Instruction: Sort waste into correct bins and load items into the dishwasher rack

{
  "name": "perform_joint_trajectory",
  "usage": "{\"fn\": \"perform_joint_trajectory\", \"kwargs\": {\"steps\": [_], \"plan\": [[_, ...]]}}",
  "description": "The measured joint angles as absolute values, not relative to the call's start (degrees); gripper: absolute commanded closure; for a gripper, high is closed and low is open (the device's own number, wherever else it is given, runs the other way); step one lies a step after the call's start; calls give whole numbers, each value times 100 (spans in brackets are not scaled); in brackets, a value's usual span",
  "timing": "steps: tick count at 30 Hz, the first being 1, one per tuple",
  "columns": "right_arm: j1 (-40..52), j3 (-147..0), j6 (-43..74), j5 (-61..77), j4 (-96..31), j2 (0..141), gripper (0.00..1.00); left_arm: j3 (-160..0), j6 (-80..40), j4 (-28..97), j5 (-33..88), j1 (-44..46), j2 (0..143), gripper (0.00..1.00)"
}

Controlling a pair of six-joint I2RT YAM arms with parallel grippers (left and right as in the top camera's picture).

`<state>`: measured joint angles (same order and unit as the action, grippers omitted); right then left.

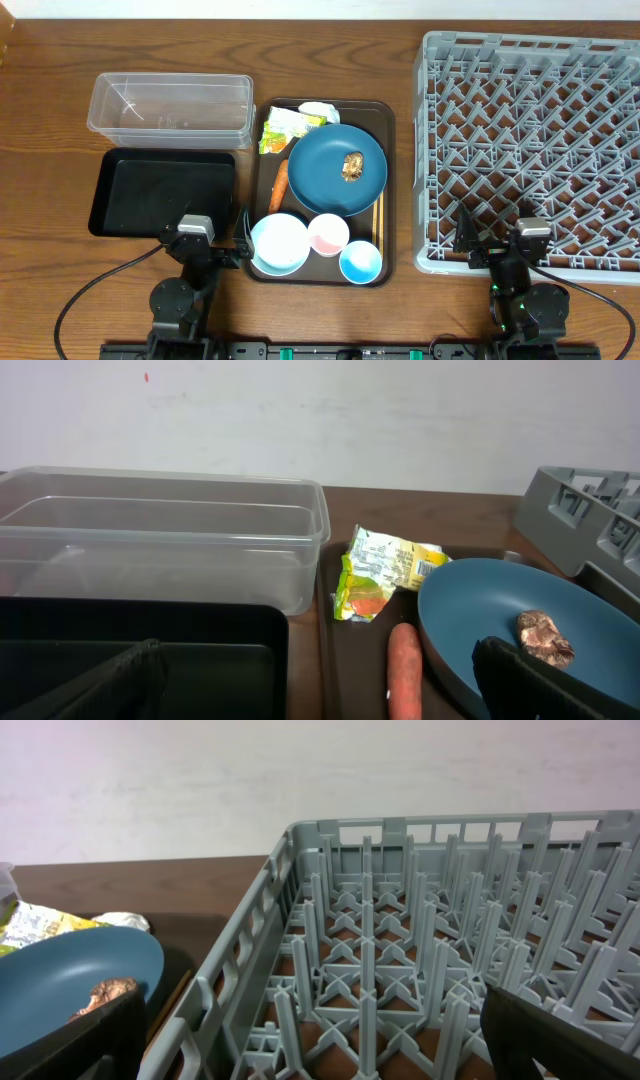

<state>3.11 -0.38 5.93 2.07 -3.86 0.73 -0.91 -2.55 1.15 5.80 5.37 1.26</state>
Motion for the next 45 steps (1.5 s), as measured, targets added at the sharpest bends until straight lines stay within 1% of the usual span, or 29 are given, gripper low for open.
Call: {"fn": "perform_joint_trajectory", "kwargs": {"steps": [38,45], "plan": [[311,-38,593,207,-386,73,1,-91,-257,106,585,537,126,2],[311,-38,615,257,-375,73,1,-91,-676,62,910,537,126,2]]}}
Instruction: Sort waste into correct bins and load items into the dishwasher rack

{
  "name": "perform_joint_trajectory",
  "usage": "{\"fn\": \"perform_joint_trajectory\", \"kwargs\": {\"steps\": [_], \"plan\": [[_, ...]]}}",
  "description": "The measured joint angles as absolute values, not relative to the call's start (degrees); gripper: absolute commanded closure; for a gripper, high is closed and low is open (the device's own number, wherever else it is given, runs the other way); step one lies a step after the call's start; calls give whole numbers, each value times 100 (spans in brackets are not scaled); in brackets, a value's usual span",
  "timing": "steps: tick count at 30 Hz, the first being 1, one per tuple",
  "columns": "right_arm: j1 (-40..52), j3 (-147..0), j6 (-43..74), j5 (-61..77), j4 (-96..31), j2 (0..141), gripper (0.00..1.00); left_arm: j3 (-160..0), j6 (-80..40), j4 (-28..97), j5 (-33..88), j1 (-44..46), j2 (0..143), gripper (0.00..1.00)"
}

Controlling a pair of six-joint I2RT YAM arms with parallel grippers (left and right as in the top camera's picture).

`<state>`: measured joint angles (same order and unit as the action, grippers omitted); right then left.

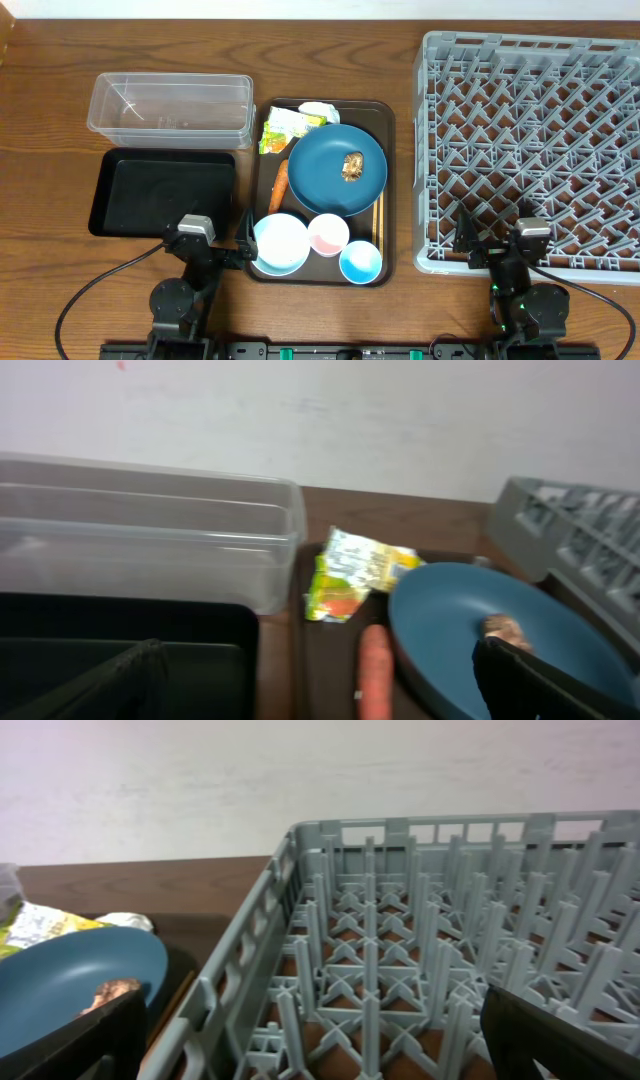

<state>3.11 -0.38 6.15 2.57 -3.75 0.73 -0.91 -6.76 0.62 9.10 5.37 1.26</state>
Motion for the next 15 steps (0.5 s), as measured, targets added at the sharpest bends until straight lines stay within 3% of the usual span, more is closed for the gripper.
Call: {"fn": "perform_joint_trajectory", "kwargs": {"steps": [15], "plan": [[311,-119,1632,1306,287,75,1,-268,-1431,-235,1787,537,158,2]]}}
